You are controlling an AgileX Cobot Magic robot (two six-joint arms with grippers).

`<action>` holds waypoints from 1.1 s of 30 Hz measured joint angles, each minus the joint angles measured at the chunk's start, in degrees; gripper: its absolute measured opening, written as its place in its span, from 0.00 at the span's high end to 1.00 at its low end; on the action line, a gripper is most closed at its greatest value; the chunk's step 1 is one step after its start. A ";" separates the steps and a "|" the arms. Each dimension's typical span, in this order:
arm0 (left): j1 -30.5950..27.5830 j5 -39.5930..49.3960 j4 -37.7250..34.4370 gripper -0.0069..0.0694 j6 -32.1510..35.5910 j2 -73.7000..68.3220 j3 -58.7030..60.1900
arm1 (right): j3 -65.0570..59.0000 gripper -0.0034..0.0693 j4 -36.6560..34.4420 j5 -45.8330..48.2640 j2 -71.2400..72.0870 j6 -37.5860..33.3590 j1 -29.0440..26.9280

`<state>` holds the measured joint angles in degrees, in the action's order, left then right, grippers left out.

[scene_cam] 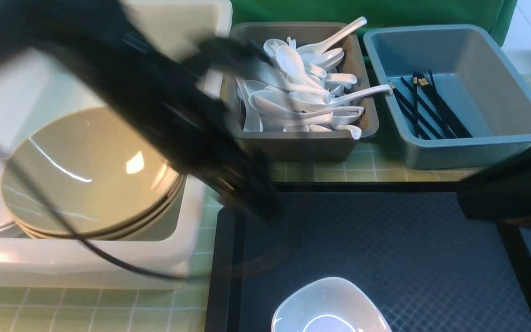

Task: On green table put chopsticks spoon bowls plates into blue grey white boxes.
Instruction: 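Grasp the small white bowl on the black tray by its rim with the left gripper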

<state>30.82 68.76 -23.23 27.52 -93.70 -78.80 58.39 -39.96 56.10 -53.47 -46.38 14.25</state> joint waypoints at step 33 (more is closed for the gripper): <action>-4.49 0.28 -10.83 0.89 -0.14 -5.91 -7.63 | -0.72 0.81 -1.60 3.33 3.61 -2.24 0.00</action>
<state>26.33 69.03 -34.06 27.38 -99.62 -86.42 57.67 -41.56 59.43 -49.86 -48.63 14.25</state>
